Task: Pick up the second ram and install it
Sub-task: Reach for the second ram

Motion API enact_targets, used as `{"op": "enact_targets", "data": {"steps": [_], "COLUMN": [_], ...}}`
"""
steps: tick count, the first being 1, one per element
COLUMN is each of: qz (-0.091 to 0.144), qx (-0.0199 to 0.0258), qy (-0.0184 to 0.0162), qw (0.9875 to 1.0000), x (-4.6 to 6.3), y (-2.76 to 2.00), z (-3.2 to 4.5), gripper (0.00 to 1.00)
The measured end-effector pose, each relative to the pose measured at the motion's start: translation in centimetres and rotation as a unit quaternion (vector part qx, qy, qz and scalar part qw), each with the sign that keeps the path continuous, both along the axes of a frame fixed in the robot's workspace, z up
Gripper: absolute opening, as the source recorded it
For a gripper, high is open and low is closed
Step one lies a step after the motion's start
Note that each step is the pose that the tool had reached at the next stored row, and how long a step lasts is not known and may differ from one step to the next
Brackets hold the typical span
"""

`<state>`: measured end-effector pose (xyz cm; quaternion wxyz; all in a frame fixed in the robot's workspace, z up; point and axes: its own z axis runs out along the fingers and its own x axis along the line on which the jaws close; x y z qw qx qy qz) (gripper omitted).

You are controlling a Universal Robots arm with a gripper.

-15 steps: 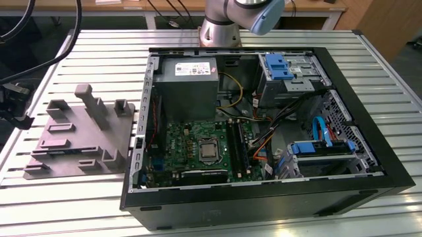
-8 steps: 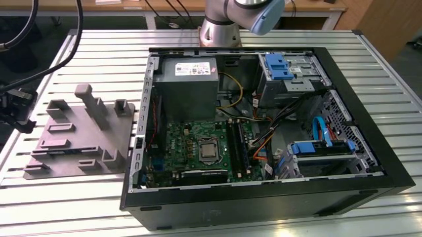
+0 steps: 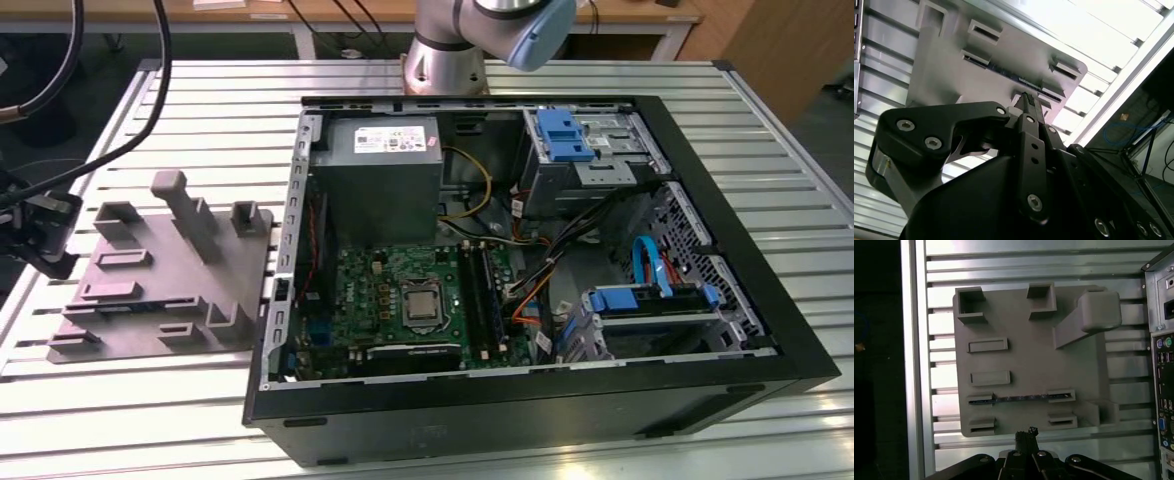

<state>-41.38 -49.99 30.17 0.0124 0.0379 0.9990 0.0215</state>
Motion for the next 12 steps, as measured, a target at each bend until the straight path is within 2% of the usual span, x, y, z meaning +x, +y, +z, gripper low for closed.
{"op": "enact_targets", "data": {"steps": [12], "qz": [0.000], "qx": [0.0000], "qy": [0.0004], "qw": [1.0000], "x": [0.0], "y": [-0.06], "z": [-2.08], "gripper": [0.11]}}
